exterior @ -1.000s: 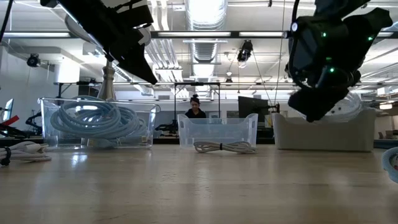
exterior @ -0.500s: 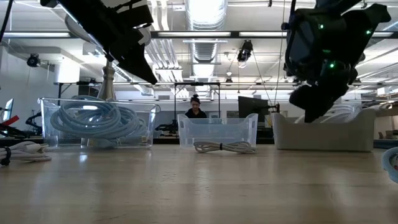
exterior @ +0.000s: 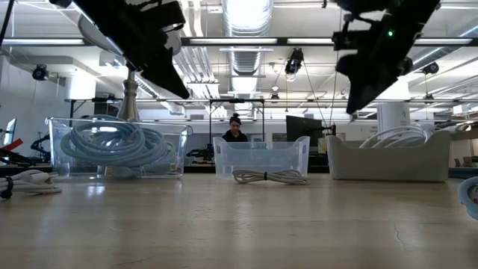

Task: Pick & Place USB Port
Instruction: Put the white HDMI cable into the gray bin

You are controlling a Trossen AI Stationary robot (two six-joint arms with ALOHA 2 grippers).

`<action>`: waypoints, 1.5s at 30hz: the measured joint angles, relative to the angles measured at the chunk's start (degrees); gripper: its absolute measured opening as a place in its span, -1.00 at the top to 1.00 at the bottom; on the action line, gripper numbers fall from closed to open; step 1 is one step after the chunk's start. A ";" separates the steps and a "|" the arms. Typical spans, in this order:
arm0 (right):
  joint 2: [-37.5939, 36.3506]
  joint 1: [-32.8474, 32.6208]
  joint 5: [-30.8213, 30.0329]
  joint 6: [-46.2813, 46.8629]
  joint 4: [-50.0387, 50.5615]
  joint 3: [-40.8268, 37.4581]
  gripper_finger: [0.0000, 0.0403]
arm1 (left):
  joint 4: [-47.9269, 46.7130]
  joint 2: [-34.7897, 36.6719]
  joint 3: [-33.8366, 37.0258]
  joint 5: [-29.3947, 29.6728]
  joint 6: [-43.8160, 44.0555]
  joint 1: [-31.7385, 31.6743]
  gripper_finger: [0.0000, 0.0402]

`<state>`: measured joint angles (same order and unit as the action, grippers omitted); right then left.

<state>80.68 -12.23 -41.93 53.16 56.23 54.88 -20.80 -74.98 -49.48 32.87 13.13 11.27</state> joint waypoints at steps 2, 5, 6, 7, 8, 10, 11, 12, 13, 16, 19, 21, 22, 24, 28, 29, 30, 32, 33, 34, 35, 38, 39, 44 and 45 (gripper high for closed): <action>-0.17 0.00 -0.03 -1.04 -0.24 1.32 0.10 | 0.02 0.00 -0.95 -3.31 -0.87 0.13 0.00; -0.04 0.00 -0.05 -3.38 -0.69 2.90 0.12 | -0.50 0.00 -2.62 -9.57 -2.25 0.76 0.03; -0.01 0.00 -0.04 -4.45 -1.18 3.22 0.12 | -1.53 0.00 -3.24 -11.90 -2.49 1.13 0.04; 0.00 0.00 -0.04 -5.57 -1.66 3.43 0.13 | -2.89 0.00 -3.79 -14.11 -2.46 1.52 0.06; 0.00 0.00 -0.04 -6.58 -2.11 3.63 0.13 | -4.51 0.00 -4.27 -16.23 -2.03 1.99 0.07; 0.00 0.00 -0.06 -7.78 -3.11 3.87 0.13 | -8.87 0.00 -5.22 -20.55 0.06 3.18 0.10; 0.02 0.00 -0.04 -8.02 -3.07 3.94 0.12 | -11.68 0.00 -5.75 -22.31 1.60 3.93 0.11; 0.02 0.00 -0.05 -8.23 -3.02 3.94 0.12 | -14.38 0.00 -6.22 -23.70 3.36 4.77 0.12; 0.02 0.00 -0.04 -8.36 -3.06 3.94 0.11 | -17.32 0.00 -6.68 -24.54 5.26 5.67 0.13; 0.03 0.00 -0.04 -8.34 -3.00 3.51 0.11 | -26.78 0.02 -7.28 -26.03 12.42 8.53 0.13; 0.05 0.00 -0.04 -8.31 -3.03 2.90 0.12 | -35.33 0.02 -6.95 -30.25 22.85 11.22 0.13; 0.05 0.00 -0.04 -8.26 -3.04 2.71 0.13 | -39.38 0.04 -5.92 -35.65 29.64 12.99 0.13; 0.05 0.00 -0.04 -8.23 -3.06 2.68 0.13 | -40.56 0.03 -5.27 -38.45 32.55 13.98 0.13; 0.05 0.00 -0.04 -8.19 -3.08 2.68 0.13 | -41.17 0.02 -3.78 -42.85 36.87 15.95 0.13; 0.05 0.00 -0.04 -8.21 -3.10 2.68 0.11 | -40.35 0.02 -0.07 -45.39 42.43 19.46 0.13; 0.05 0.00 -0.04 -8.25 -3.10 2.68 0.11 | -40.24 0.02 0.87 -45.38 43.38 20.02 0.13; 0.05 0.00 -0.04 -8.34 -3.10 2.68 0.11 | -40.25 0.02 1.78 -45.40 44.17 20.43 0.13; 0.05 0.00 -0.04 -8.34 -3.11 2.68 0.11 | -40.15 0.02 3.40 -45.44 45.23 20.63 0.13; 0.05 0.00 -0.04 -8.36 -3.13 2.68 0.11 | -39.75 0.02 4.21 -45.35 45.47 20.61 0.13; 0.05 0.00 -0.04 -8.35 -3.13 2.68 0.12 | -39.10 0.02 5.01 -45.30 45.53 20.61 0.13; 0.05 0.00 -0.04 -8.32 -3.13 2.68 0.12 | -38.30 0.00 5.77 -45.27 45.53 20.61 0.13; 0.05 0.00 -0.04 -8.30 -3.17 2.68 0.13 | -32.84 0.00 8.82 -45.23 45.57 20.61 0.13; 0.05 0.00 -0.04 -8.30 -3.17 2.68 0.13 | -30.81 0.00 9.94 -45.38 45.59 20.61 0.13; 0.05 0.00 -0.04 -8.20 -3.26 2.68 0.12 | -21.44 0.01 15.17 -48.06 46.98 20.59 0.13; 0.05 0.00 -0.04 -8.19 -3.28 2.68 0.12 | -20.33 0.02 15.94 -48.61 47.21 20.59 0.13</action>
<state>80.73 -12.23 -41.98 44.97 52.95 57.56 -41.12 -74.96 -33.53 -15.74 60.34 31.86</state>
